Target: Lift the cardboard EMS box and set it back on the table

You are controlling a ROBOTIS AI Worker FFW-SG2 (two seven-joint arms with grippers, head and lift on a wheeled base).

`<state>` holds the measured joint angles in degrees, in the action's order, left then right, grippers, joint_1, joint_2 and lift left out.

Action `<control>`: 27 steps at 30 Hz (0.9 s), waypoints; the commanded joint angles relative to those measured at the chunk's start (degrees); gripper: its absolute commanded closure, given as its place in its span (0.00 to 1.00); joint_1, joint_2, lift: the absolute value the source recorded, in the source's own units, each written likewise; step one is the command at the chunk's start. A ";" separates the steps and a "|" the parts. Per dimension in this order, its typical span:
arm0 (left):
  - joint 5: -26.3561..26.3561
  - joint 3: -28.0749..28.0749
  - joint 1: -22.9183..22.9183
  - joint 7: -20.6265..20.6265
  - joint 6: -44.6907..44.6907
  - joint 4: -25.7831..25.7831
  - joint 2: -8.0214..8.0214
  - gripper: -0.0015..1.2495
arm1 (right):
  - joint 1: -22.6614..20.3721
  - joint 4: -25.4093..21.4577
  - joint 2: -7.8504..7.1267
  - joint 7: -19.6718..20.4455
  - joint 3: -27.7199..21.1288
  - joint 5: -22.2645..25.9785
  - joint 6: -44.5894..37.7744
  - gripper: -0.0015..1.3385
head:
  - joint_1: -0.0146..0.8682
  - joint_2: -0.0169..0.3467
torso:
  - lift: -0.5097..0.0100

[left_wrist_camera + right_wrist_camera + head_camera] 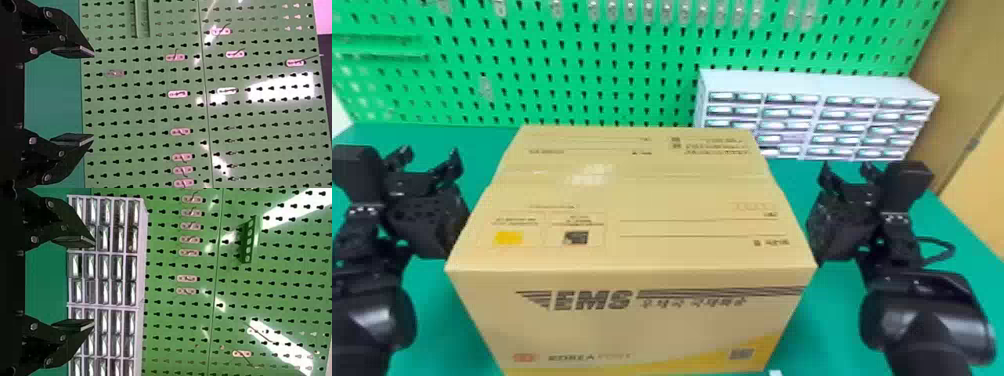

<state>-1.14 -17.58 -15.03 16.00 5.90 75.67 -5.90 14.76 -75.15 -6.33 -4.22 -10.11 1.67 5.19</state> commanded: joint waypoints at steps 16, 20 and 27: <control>0.00 -0.18 0.00 0.00 -0.01 0.01 0.01 0.40 | -0.35 -0.26 -0.09 0.00 -0.26 0.00 -0.18 0.40 | 0.78 0.00 | 0.81; 0.00 -0.18 0.09 0.00 0.08 0.09 0.01 0.40 | -0.52 -0.35 -0.09 0.00 -0.18 0.44 -0.09 0.40 | 0.78 0.00 | 0.81; 0.00 -0.09 0.18 0.00 -0.01 0.01 0.01 0.40 | -0.52 -0.35 0.00 0.00 -0.18 0.70 -0.18 0.40 | 0.78 0.00 | 0.81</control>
<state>-1.14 -17.75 -14.90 16.00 5.90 75.71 -5.91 14.24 -75.47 -6.38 -4.22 -10.29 2.27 5.08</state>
